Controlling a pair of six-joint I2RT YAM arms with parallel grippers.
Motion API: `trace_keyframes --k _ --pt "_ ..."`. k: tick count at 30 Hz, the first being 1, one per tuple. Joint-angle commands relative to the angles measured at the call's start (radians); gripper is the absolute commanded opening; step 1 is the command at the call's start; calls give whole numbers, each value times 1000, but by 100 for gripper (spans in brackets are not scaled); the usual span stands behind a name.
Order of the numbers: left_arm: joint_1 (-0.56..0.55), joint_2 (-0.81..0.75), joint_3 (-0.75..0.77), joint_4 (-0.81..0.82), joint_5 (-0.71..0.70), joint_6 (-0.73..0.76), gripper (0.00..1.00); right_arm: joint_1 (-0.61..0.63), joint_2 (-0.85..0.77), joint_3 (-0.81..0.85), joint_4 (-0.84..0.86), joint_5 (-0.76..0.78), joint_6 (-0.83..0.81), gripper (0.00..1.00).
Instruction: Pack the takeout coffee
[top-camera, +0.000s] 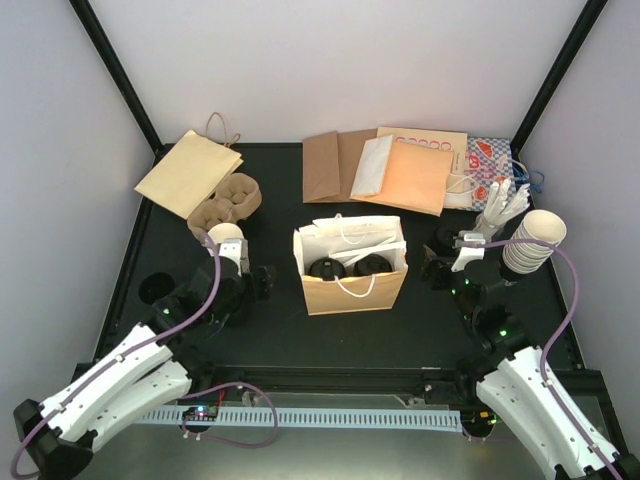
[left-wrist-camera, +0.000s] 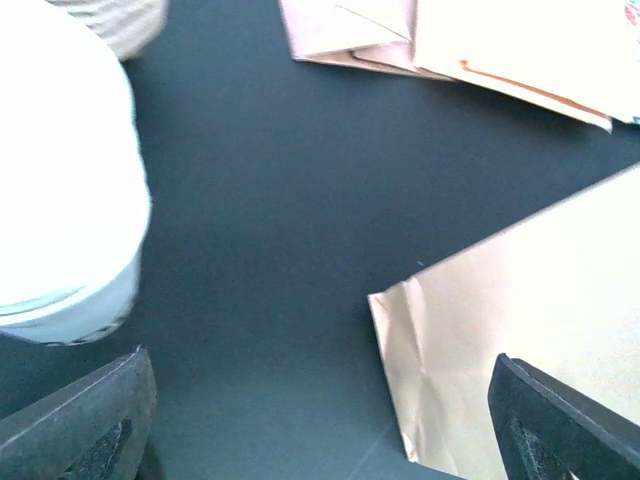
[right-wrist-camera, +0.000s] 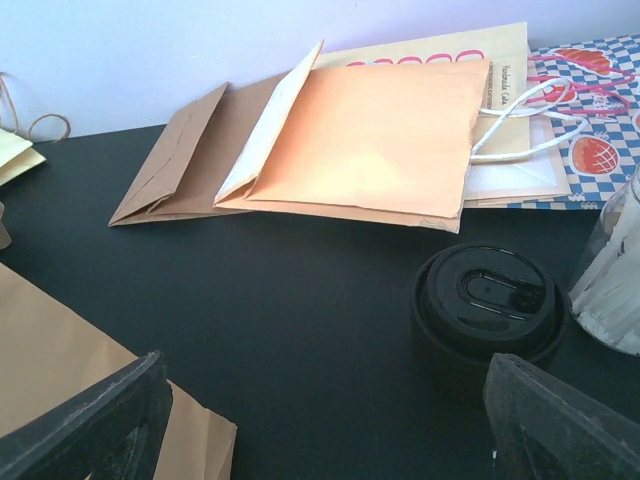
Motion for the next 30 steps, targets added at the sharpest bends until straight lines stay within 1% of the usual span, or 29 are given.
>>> trace_keyframes --k 1,4,7,11,15,17,18,20,22,24,25,26,27,28,30 --pt "64 6 137 -272 -75 -32 93 5 -11 16 22 20 -9 88" --pt "146 30 209 -375 -22 -36 94 6 -15 13 28 11 -7 88" --pt "209 17 248 -420 -39 -35 95 5 -13 8 40 -1 -3 88" --pt "329 22 297 -424 0 38 95 5 -11 7 47 -21 1 88" --pt "497 57 358 -415 68 106 95 5 -17 10 39 -38 2 88" --pt "587 78 370 -396 101 114 92 4 -21 7 37 -47 4 88" --pt "628 91 373 -389 126 110 89 5 -24 7 36 -50 6 88" --pt "714 137 375 -378 173 93 79 5 -30 6 35 -56 7 88" --pt "785 184 374 -371 204 77 66 5 -34 6 33 -57 9 88" --pt "813 234 376 -362 214 76 52 5 -39 7 31 -58 10 88" --pt "820 262 381 -361 214 75 44 5 -42 7 30 -58 10 88" --pt "822 284 387 -362 216 75 31 5 -44 7 30 -56 11 88" --pt "824 310 394 -365 217 76 12 5 -45 5 32 -56 12 88" --pt "826 335 406 -375 215 75 3 5 -47 3 33 -56 14 88" --pt "830 380 434 -403 204 72 2 5 -50 -1 37 -57 17 88"
